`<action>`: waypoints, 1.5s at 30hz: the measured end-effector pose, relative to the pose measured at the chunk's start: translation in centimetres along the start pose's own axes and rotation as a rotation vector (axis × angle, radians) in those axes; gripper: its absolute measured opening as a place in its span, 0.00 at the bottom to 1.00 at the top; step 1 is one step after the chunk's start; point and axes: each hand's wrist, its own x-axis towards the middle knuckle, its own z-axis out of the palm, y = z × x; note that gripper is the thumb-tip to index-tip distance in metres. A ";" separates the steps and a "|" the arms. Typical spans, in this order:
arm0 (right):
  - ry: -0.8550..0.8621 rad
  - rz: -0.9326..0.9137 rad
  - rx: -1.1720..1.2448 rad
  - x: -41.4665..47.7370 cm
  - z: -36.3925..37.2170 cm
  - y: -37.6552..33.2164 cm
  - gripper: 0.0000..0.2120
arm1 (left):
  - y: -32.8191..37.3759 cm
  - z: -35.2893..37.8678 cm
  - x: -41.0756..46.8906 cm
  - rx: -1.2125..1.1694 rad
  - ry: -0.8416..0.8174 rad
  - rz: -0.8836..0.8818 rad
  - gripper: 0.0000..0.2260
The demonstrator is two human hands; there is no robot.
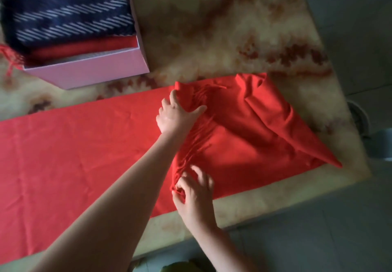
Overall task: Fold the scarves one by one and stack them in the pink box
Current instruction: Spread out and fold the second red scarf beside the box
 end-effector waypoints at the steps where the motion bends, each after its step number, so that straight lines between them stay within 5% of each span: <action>1: -0.041 -0.035 0.019 -0.8 0.3 -0.4 0.16 | 0.1 0.4 0.0 0.043 0.003 0.007 0.44; 6: -0.085 -0.013 0.105 -2.6 0.9 -2.0 0.15 | -2.0 0.7 0.1 -0.057 0.154 0.063 0.18; 11: -0.050 -0.001 0.089 -2.0 0.6 -3.5 0.12 | -6.8 -2.9 0.5 -0.408 0.249 0.043 0.07; 21: -0.150 -0.189 0.191 -3.7 4.7 -12.0 0.07 | -16.0 -11.4 0.7 -0.403 0.353 -0.049 0.11; 33: -0.379 -0.169 0.303 -5.0 9.7 -16.5 0.05 | -24.7 -15.7 0.2 -0.307 0.370 -0.133 0.16; 37: -0.222 -0.186 0.238 -2.8 7.3 -12.1 0.06 | -25.3 -14.5 0.4 -0.157 0.428 -0.106 0.26; 40: -0.015 -0.082 0.097 -0.4 3.5 -6.2 0.07 | -23.3 -13.2 0.5 0.024 0.463 0.055 0.23; 45: 0.144 0.220 -0.232 0.8 -2.9 3.2 0.14 | -15.5 -8.8 0.5 -0.118 0.124 0.410 0.14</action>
